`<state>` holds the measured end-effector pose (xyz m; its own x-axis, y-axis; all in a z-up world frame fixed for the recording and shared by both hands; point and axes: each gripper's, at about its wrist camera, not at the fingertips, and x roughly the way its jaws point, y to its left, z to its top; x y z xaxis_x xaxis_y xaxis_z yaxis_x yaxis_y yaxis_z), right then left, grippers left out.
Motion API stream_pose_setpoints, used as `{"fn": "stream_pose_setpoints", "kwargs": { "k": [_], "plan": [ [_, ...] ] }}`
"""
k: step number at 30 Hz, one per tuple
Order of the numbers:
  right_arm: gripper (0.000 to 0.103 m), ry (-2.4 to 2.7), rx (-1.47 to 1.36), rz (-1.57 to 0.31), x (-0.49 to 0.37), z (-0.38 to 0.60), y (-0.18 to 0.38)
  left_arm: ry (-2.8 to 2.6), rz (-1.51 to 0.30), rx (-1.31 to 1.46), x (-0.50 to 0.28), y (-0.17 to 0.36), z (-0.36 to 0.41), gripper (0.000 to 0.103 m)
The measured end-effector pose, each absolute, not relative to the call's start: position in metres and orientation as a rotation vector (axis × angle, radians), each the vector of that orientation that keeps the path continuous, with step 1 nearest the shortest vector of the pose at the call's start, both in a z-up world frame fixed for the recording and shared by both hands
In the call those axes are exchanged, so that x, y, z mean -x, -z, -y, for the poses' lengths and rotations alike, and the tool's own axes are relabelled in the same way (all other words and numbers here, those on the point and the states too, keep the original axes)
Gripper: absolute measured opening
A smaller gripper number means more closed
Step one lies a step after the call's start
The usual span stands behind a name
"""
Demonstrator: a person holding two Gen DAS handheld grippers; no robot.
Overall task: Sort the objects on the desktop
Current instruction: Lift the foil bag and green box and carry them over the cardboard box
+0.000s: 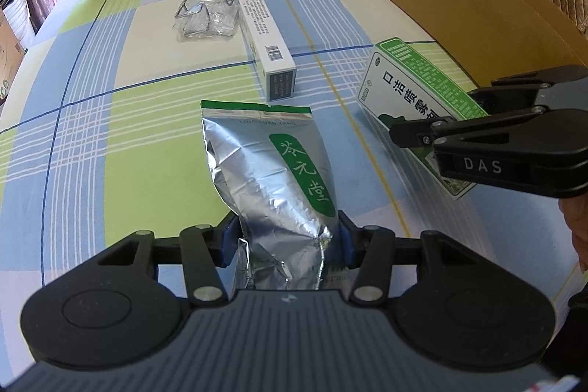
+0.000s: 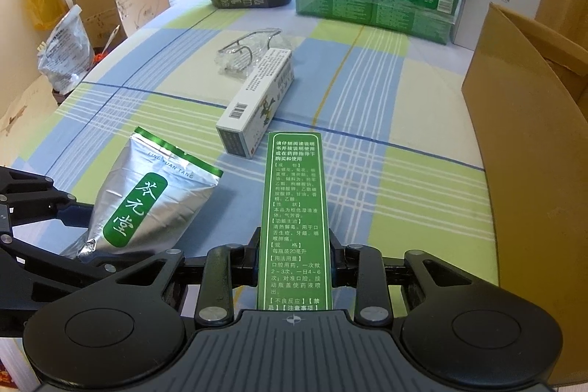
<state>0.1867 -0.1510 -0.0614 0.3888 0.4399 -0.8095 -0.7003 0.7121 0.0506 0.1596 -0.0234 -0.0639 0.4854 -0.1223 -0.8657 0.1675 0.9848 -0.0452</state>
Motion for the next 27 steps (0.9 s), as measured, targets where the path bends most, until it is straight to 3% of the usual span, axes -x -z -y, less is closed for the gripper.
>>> {"fn": "stream_pose_setpoints", "kwargs": {
  "k": [14, 27],
  "plan": [
    [0.028, -0.696, 0.258, -0.885, -0.173, 0.178, 0.048, 0.173, -1.04, -0.074, -0.147, 0.057, 0.037, 0.047],
    [0.028, -0.674, 0.21, -0.838, -0.152, 0.205, 0.006, 0.185, -0.951, -0.059, -0.128, 0.003, 0.066, 0.047]
  ]
}}
